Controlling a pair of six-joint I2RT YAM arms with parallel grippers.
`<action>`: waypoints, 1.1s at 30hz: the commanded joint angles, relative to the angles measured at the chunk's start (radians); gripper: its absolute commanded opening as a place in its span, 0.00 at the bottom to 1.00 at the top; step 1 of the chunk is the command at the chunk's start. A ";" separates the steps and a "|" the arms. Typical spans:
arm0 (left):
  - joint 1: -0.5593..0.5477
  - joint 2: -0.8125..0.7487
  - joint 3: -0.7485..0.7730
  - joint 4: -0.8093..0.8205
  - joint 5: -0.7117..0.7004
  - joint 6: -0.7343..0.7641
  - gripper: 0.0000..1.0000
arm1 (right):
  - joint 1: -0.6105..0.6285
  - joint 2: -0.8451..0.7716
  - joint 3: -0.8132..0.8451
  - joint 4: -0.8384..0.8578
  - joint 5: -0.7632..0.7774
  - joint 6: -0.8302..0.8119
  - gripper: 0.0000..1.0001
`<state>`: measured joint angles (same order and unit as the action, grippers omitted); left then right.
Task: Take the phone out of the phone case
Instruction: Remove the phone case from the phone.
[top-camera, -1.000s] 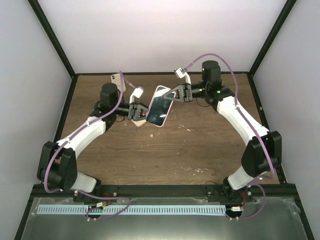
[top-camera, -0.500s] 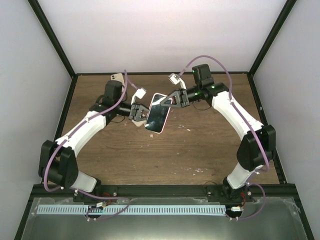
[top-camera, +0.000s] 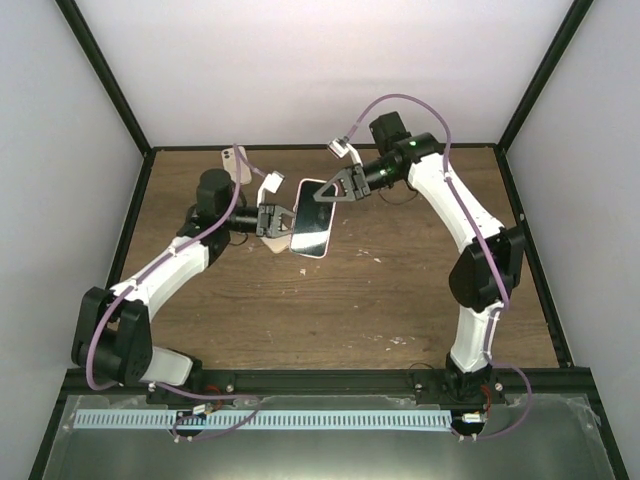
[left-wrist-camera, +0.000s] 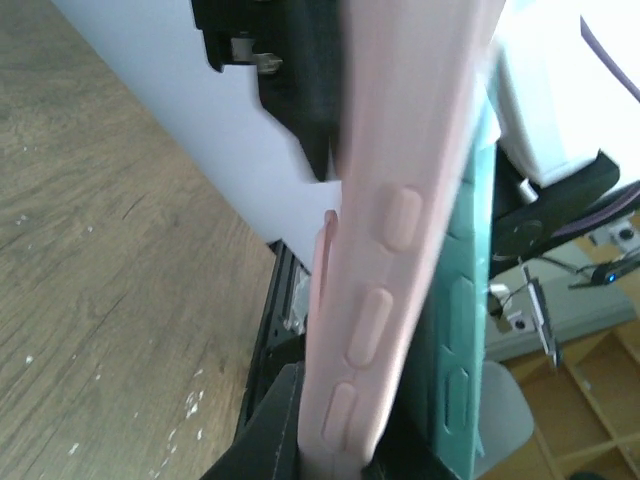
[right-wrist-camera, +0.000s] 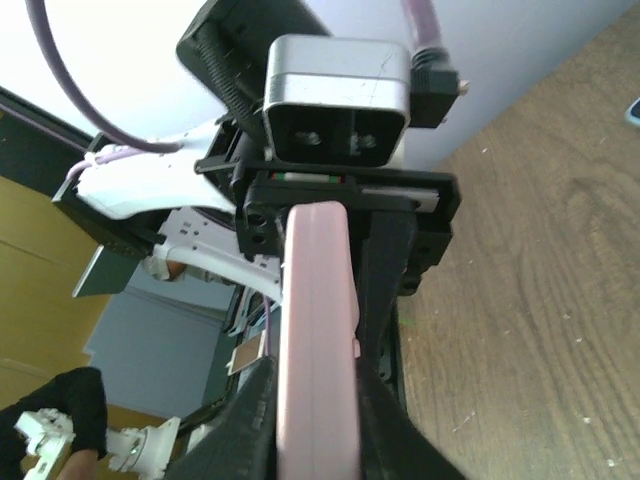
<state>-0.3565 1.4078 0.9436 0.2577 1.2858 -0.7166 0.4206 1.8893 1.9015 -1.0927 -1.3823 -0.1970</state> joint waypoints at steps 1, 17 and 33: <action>-0.027 -0.007 0.001 0.203 -0.115 -0.226 0.00 | 0.029 0.025 0.097 0.032 0.028 -0.044 0.23; 0.109 0.063 0.095 -0.161 -0.433 -0.374 0.00 | -0.056 -0.247 -0.129 0.513 0.640 0.112 0.81; 0.116 0.093 0.247 -0.401 -0.678 -0.461 0.00 | 0.358 -0.256 -0.271 0.715 1.446 -0.127 0.72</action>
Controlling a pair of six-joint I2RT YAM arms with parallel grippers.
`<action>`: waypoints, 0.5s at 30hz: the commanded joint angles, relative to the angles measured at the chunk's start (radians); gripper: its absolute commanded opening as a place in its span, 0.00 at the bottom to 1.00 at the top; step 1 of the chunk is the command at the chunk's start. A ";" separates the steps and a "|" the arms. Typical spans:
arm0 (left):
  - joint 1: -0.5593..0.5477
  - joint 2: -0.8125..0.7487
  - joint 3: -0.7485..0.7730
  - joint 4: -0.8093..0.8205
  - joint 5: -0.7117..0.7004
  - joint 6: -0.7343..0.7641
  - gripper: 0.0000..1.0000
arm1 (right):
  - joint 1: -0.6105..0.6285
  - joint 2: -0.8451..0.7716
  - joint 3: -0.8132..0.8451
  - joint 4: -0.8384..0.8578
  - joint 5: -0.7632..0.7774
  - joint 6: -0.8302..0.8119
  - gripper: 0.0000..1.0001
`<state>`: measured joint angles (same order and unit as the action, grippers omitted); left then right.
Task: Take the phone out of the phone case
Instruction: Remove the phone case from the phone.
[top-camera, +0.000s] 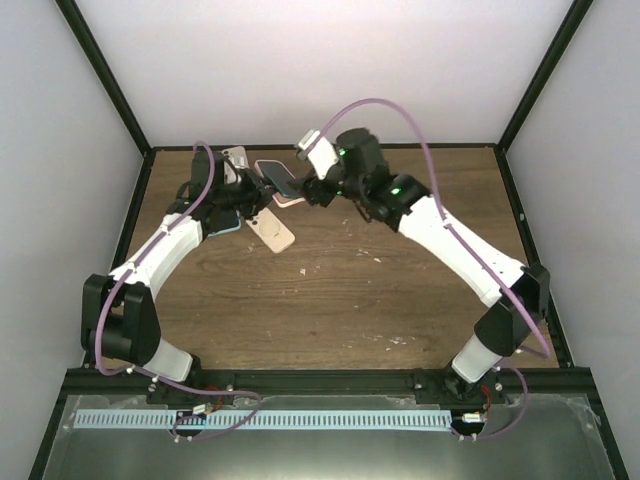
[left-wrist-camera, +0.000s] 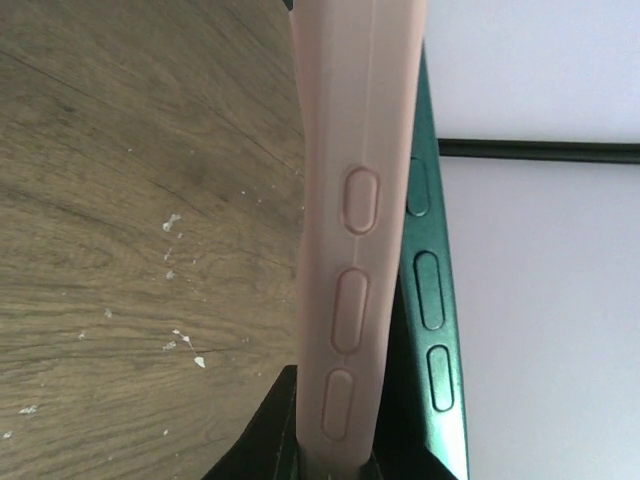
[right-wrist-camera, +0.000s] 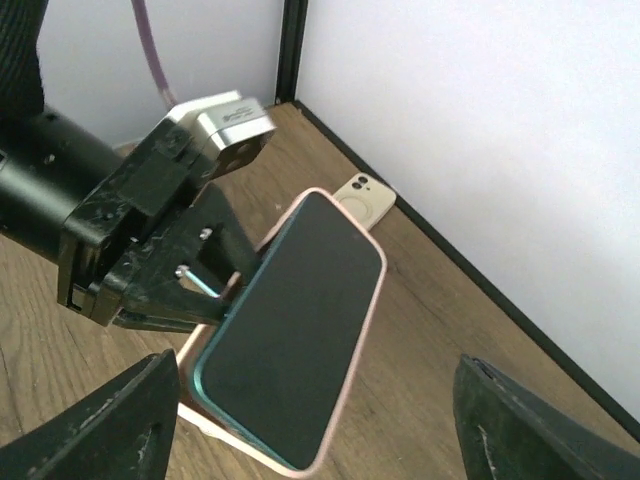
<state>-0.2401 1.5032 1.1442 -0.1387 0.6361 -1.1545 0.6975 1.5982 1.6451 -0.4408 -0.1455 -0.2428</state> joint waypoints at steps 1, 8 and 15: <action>0.001 -0.006 0.048 -0.009 -0.031 -0.019 0.00 | 0.100 0.041 -0.025 0.077 0.224 -0.086 0.71; 0.001 -0.014 0.048 -0.016 -0.037 -0.018 0.00 | 0.184 0.083 -0.060 0.135 0.307 -0.130 0.68; 0.001 -0.014 0.050 -0.012 -0.036 -0.014 0.00 | 0.186 0.105 -0.076 0.167 0.373 -0.145 0.58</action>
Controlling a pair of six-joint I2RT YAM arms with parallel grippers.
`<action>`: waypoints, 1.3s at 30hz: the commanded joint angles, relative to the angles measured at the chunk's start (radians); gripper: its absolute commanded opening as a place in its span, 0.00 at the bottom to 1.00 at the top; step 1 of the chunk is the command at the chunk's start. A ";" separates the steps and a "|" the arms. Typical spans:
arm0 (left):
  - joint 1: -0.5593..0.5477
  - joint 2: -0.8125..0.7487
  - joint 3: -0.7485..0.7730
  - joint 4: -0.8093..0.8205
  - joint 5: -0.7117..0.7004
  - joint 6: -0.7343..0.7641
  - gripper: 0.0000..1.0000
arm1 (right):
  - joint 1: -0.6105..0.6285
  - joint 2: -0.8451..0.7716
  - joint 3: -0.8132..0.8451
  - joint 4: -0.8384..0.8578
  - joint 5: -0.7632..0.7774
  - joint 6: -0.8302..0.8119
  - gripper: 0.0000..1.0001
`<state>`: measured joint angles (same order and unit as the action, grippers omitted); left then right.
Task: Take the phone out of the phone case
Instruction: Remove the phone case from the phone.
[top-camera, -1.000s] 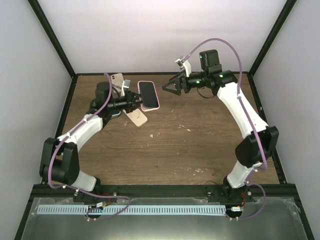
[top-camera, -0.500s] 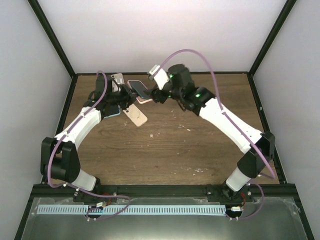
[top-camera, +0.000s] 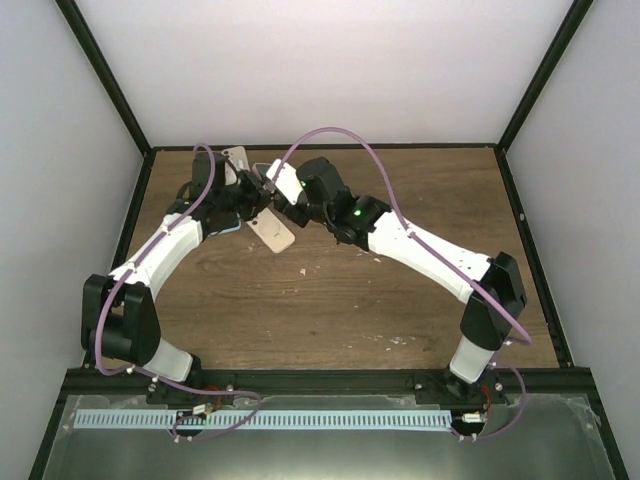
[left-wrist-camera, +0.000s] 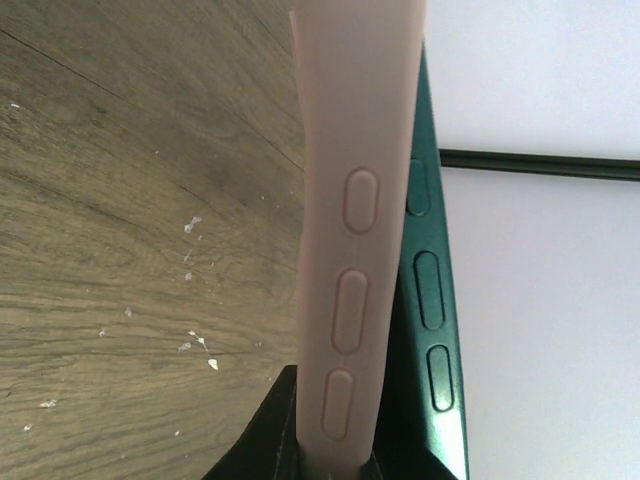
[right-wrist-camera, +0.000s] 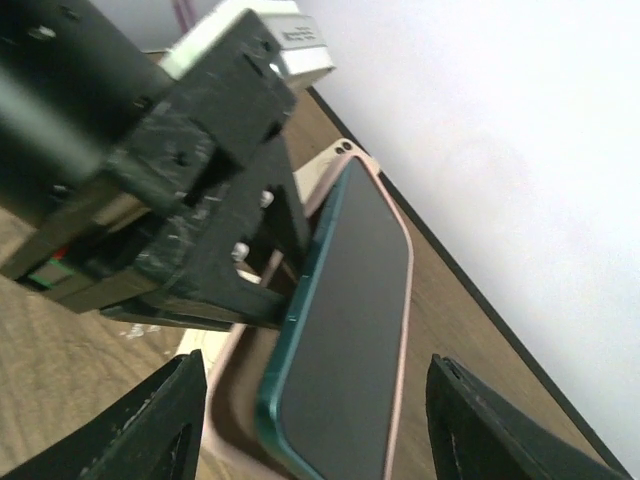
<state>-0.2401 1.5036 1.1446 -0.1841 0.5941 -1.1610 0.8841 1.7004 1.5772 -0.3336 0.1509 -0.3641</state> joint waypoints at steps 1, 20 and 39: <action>0.002 -0.016 0.049 0.036 0.007 -0.007 0.00 | -0.001 0.001 -0.016 0.069 0.087 -0.030 0.57; -0.005 -0.027 0.041 0.062 0.023 -0.003 0.00 | -0.034 0.082 -0.012 0.119 0.126 -0.034 0.37; 0.005 -0.004 0.058 -0.034 -0.099 0.064 0.00 | -0.056 0.008 0.070 0.103 0.087 0.213 0.01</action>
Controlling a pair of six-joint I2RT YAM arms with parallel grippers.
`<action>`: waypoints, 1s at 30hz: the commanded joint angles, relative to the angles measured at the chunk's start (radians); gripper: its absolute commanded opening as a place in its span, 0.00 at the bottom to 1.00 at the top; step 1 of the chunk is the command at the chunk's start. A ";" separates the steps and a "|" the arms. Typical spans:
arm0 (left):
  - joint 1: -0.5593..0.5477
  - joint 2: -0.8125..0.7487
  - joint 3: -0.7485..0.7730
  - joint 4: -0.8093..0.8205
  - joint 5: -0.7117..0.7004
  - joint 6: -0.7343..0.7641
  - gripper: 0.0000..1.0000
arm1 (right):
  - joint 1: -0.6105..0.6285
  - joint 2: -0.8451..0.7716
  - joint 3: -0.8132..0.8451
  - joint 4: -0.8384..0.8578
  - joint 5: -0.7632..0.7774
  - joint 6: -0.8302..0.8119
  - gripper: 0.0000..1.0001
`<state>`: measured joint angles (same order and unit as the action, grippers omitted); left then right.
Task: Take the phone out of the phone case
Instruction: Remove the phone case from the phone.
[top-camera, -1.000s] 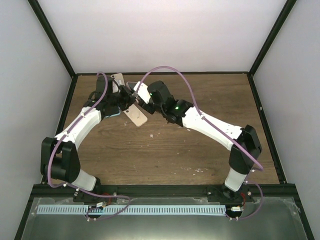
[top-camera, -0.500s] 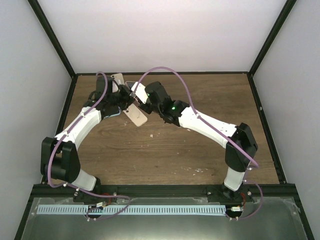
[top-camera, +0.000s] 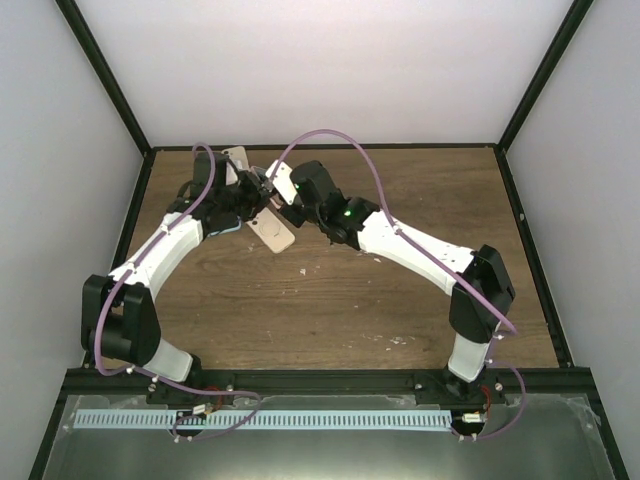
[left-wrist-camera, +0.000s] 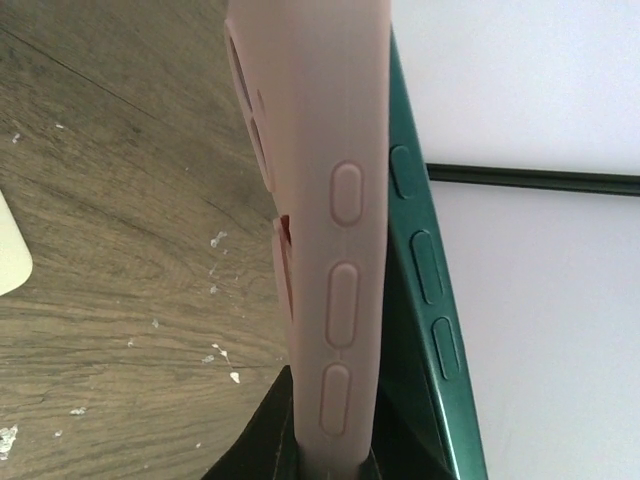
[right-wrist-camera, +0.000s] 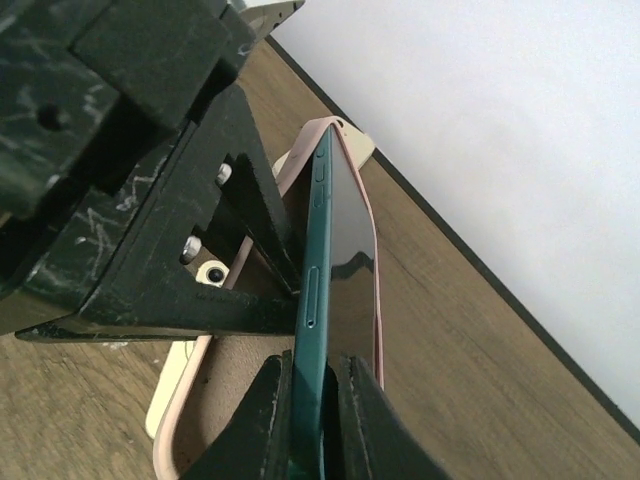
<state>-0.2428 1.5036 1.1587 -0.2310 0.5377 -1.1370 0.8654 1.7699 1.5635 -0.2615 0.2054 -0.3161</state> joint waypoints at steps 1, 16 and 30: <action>0.009 -0.002 0.044 0.003 -0.058 0.045 0.00 | -0.043 -0.067 0.090 0.030 0.036 0.182 0.01; 0.028 0.000 0.016 0.055 -0.047 0.066 0.00 | -0.128 -0.119 0.097 0.029 -0.033 0.356 0.01; 0.049 0.014 0.019 -0.010 -0.151 0.136 0.00 | -0.180 -0.153 0.110 0.030 -0.092 0.374 0.01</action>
<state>-0.2451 1.5036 1.1767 -0.2005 0.5423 -1.0336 0.7578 1.7248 1.5833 -0.3145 0.0086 -0.0666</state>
